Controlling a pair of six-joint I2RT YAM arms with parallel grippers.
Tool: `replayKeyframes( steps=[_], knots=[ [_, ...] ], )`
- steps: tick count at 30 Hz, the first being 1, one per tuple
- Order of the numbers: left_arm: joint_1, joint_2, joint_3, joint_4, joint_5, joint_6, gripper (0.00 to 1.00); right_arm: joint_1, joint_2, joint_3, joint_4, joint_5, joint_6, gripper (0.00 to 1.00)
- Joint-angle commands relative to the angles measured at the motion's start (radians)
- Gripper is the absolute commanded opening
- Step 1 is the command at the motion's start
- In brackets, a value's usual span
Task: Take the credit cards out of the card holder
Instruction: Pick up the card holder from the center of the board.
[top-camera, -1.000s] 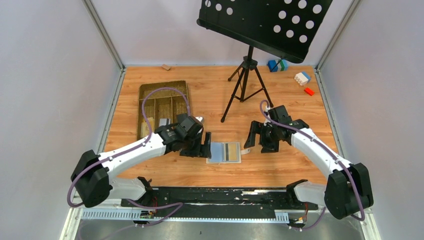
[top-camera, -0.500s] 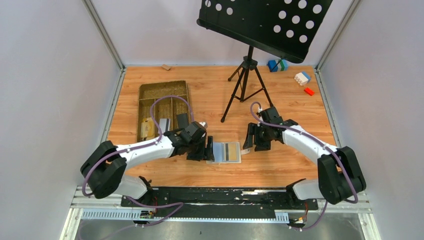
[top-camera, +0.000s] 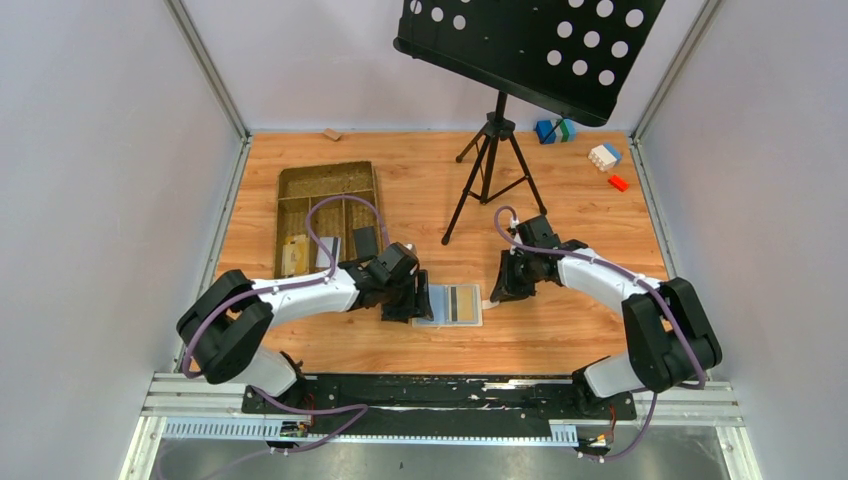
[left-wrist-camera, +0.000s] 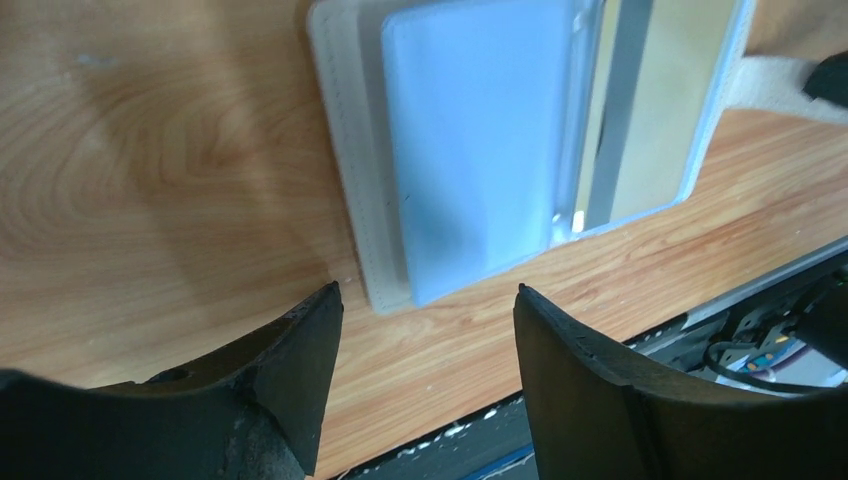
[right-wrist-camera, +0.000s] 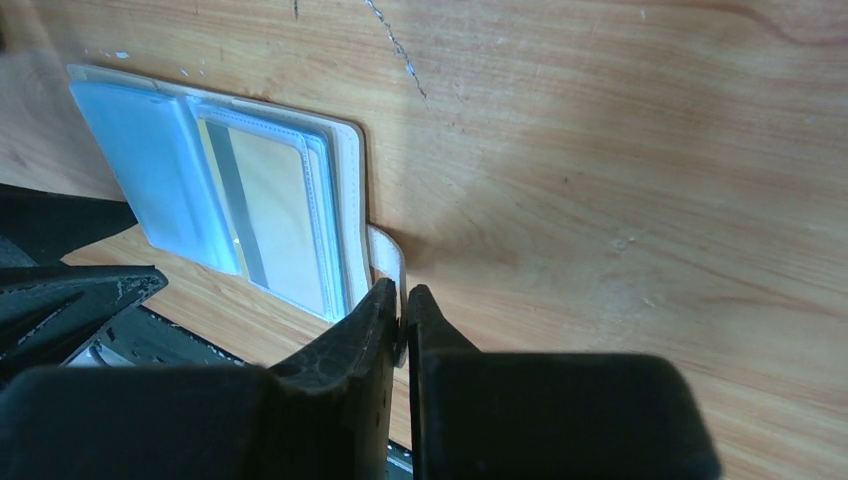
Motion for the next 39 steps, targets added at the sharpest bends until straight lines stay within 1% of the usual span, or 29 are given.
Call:
replayKeyframes(
  steps=[1, 2, 3, 4, 5, 6, 7, 8, 11, 19, 23, 24, 27, 28, 31, 39],
  knots=[
    [-0.002, 0.059, 0.053, 0.017, -0.016, -0.053, 0.7, 0.002, -0.041, 0.011, -0.037, 0.009, -0.047, 0.07],
    [-0.002, 0.063, 0.055, 0.019, -0.018, -0.058, 0.69, 0.002, -0.042, 0.013, -0.046, 0.007, -0.049, 0.09],
    [-0.002, 0.065, 0.055, 0.022, -0.02, -0.062, 0.69, 0.001, -0.043, 0.014, -0.048, -0.001, -0.048, 0.14],
    [-0.002, 0.064, 0.053, 0.023, -0.028, -0.065, 0.68, 0.001, -0.041, 0.014, -0.048, -0.009, -0.045, 0.26],
    [-0.002, 0.066, 0.051, 0.022, -0.033, -0.068, 0.68, 0.0, -0.038, 0.013, -0.046, -0.022, -0.04, 0.51],
    [-0.002, 0.067, 0.047, 0.025, -0.034, -0.071, 0.67, -0.001, -0.036, 0.011, -0.042, -0.036, -0.034, 0.62],
    [-0.002, 0.07, 0.045, 0.031, -0.033, -0.072, 0.67, 0.0, -0.035, 0.007, -0.035, -0.055, -0.024, 0.7],
    [-0.002, 0.076, 0.044, 0.038, -0.033, -0.072, 0.66, 0.0, -0.035, 0.0, -0.021, -0.074, -0.011, 0.72],
    [-0.002, 0.105, 0.051, 0.04, -0.029, -0.064, 0.64, 0.0, -0.038, -0.043, 0.036, -0.119, 0.048, 0.73],
    [-0.002, 0.146, 0.082, 0.008, -0.043, -0.032, 0.56, -0.001, -0.003, -0.104, 0.159, -0.199, 0.1, 0.7],
    [-0.002, 0.184, 0.093, -0.004, -0.041, -0.021, 0.52, -0.008, 0.006, -0.122, 0.188, -0.197, 0.119, 0.69],
    [-0.002, 0.195, 0.098, -0.007, -0.041, -0.02, 0.51, -0.013, 0.0, -0.123, 0.183, -0.185, 0.12, 0.67],
    [-0.002, 0.222, 0.124, -0.044, -0.053, -0.01, 0.46, -0.031, -0.012, -0.111, 0.127, -0.111, 0.116, 0.59],
    [-0.002, 0.225, 0.131, -0.063, -0.061, -0.007, 0.46, -0.036, -0.014, -0.102, 0.1, -0.081, 0.107, 0.58],
    [-0.002, 0.201, 0.138, -0.1, -0.098, 0.009, 0.45, -0.04, -0.023, -0.067, 0.029, 0.008, 0.075, 0.62],
    [-0.002, 0.125, 0.152, -0.171, -0.152, 0.04, 0.45, -0.041, -0.052, -0.013, -0.03, 0.115, 0.035, 0.6]
  ],
)
